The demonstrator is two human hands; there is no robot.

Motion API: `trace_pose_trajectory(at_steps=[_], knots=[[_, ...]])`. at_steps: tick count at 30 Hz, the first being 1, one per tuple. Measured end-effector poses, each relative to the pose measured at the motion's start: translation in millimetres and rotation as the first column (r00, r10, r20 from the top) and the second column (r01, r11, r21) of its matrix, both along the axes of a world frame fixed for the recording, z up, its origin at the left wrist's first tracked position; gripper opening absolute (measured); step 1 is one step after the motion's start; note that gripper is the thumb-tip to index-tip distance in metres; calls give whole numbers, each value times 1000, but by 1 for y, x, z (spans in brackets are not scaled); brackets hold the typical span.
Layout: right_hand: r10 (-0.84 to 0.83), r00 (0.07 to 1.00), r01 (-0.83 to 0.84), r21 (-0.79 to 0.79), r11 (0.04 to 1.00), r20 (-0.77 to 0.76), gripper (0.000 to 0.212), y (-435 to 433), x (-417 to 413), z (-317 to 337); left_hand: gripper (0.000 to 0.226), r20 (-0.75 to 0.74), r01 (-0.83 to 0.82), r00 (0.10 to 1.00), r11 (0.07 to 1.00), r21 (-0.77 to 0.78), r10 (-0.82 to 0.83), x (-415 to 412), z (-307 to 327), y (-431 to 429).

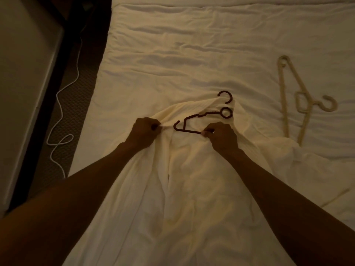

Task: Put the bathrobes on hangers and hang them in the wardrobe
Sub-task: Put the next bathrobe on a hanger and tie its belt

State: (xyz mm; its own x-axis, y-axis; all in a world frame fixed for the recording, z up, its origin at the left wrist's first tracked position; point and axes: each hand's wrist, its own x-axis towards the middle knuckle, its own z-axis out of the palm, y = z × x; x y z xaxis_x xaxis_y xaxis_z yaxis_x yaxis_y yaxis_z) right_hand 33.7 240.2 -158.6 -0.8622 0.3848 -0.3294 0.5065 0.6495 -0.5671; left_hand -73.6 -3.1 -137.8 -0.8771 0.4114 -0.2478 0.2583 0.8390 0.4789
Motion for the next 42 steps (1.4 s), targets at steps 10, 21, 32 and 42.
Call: trace_pose_trajectory(at_steps=[10,21,32,42], knots=[[-85,996,85,7,996,-38,17,-16,-23,-1,17,98,-29,995,983,181,11,6,51,41],[-354,894,371,13,928,-276,30,68,15,18,17,226,199,950,975,98,-216,74,21,111],[-214,973,221,86,972,-81,49,104,5,-12,30,839,298,525,954,-28,-140,34,27,164],[-155,988,155,22,988,3,41,127,-30,-39,42,187,-33,982,996,80,17,-63,-27,241]])
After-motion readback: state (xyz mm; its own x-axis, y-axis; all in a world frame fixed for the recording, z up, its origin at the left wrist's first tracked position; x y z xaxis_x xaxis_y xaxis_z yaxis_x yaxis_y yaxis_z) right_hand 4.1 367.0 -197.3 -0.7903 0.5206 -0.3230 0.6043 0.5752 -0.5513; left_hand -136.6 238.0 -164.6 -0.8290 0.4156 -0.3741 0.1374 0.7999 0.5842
